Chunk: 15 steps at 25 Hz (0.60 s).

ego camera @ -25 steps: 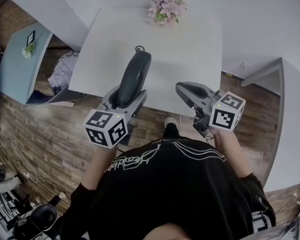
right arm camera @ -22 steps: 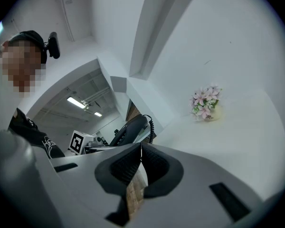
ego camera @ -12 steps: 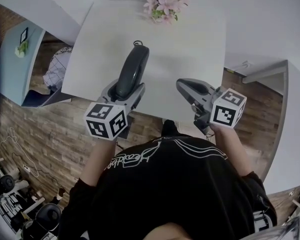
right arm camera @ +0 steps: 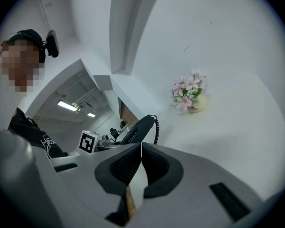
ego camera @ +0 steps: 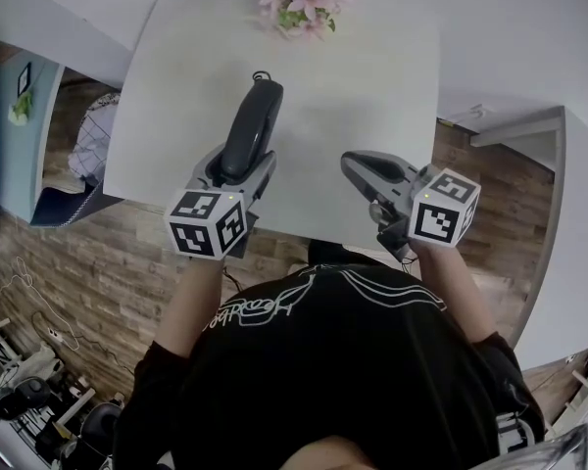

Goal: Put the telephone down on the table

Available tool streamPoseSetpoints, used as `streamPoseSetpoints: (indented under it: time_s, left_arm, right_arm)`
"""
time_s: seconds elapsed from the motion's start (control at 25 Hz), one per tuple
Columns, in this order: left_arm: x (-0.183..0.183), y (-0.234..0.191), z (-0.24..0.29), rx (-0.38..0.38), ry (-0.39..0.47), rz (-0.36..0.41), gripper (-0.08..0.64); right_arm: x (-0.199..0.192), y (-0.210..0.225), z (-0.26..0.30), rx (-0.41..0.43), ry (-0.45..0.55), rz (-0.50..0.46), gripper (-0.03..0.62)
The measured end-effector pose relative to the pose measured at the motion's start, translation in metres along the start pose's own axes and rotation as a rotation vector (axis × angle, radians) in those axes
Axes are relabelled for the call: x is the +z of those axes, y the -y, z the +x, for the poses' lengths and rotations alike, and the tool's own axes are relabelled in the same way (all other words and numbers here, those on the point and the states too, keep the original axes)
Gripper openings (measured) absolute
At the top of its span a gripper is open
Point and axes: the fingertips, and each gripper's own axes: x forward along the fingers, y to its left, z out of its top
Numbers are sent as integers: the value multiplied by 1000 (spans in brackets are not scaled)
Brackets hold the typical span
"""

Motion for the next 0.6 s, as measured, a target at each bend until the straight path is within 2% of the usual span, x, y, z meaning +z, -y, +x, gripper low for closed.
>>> streamPoseSetpoints:
  time_s: [0.6]
  left_arm:
    - [-42, -33, 66, 43, -110, 14, 284]
  right_arm:
    - [-8, 41, 3, -42, -29, 81, 39]
